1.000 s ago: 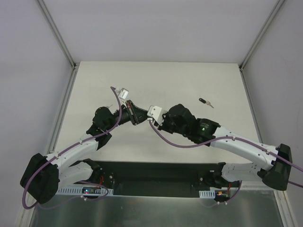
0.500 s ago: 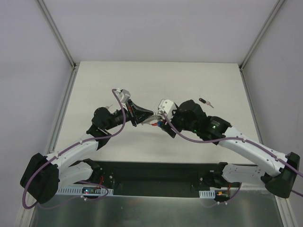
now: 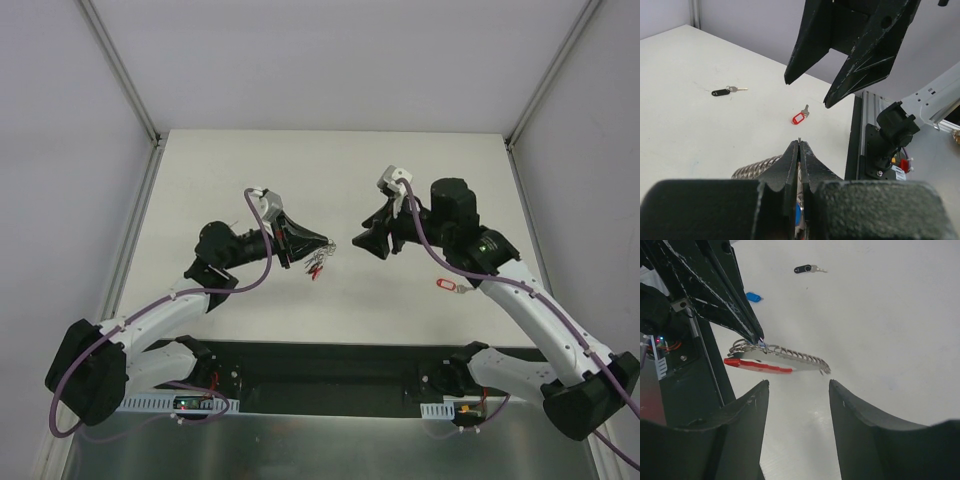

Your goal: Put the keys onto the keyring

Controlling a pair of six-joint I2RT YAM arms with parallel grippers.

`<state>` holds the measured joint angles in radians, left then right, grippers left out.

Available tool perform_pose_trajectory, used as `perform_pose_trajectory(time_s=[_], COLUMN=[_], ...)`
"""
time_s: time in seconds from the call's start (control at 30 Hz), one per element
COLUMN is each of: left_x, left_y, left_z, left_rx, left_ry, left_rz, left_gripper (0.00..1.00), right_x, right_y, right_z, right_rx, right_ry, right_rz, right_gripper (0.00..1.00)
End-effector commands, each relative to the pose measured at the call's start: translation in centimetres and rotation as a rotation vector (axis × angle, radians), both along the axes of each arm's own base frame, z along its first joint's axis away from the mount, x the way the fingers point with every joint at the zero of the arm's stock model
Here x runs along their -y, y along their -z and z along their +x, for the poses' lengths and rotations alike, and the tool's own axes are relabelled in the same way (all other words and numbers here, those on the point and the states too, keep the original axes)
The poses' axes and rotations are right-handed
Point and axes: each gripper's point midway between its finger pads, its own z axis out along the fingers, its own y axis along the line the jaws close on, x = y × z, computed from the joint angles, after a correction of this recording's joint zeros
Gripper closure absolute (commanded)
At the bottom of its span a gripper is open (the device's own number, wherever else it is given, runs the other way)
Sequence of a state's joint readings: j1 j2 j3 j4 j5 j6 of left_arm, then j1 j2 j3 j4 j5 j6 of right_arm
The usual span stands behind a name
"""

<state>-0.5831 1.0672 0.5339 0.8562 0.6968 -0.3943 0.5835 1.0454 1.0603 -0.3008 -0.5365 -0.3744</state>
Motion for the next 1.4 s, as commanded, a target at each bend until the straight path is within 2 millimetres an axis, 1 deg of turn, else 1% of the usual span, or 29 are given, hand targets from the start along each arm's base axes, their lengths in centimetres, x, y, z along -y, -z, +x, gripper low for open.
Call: perform_pose_trajectory(time_s=[0.0,0.07,0.1,0.17,0.2,0.23,0.37,0.4,0.43,0.63,0.93,1.37], left_x=[0.4,0.4,0.4,0.4,0.4,0.4,0.5,0.5,0.5,0.4,0.4,0.6], left_y=[-4.2,-4.5,-4.5,-4.7,-5.0,-5.1,-5.9,-5.8,-6.3,-6.4,-6.6,-6.4], left_z=[-0.7,-0.7,-0.7,-0.7,-0.7,-0.7,-0.7,-0.7,-0.9,-0.8,-1.0,-0.9], left_rx=[0.161,0.165,0.164,0.158,0.166,0.16,0.158,0.151,0.154,0.137,0.138,0.133], left_ry=[0.05,0.053,0.054,0.05,0.05,0.05,0.054,0.056,0.061,0.056,0.054,0.051], left_rz=[-0.072,-0.087,-0.091,-0.103,-0.114,-0.122,-0.163,-0.167,-0.189,-0.222,-0.237,-0.241], left_gripper=[1.0,1.0,1.0,1.0,1.0,1.0,1.0,1.0,1.0,1.0,1.0,1.0], right_x=[-2.4,-2.9,-3.2,-3.5,-3.5,-3.7,-4.0,-4.1,-4.3,-4.8,-5.1,-5.1], right_y=[-1.9,-2.3,-1.8,-1.9,-1.1,-1.5,-0.7,-0.7,-0.6,-1.3,-1.8,-3.1], right_z=[-0.5,-0.5,-0.6,-0.6,-0.7,-0.5,-0.4,-0.3,-0.3,-0.3,-0.6,-1.2], right_rx=[0.006,0.016,-0.005,0.005,-0.02,0.006,-0.005,-0.004,-0.004,0.014,0.02,0.043], right_ry=[-0.118,-0.145,-0.152,-0.169,-0.171,-0.177,-0.182,-0.183,-0.186,-0.21,-0.234,-0.267], right_rz=[0.127,0.161,0.168,0.187,0.179,0.196,0.208,0.213,0.225,0.275,0.301,0.332], right_gripper=[0.47,0.48,0.48,0.48,0.48,0.49,0.52,0.53,0.54,0.57,0.6,0.64])
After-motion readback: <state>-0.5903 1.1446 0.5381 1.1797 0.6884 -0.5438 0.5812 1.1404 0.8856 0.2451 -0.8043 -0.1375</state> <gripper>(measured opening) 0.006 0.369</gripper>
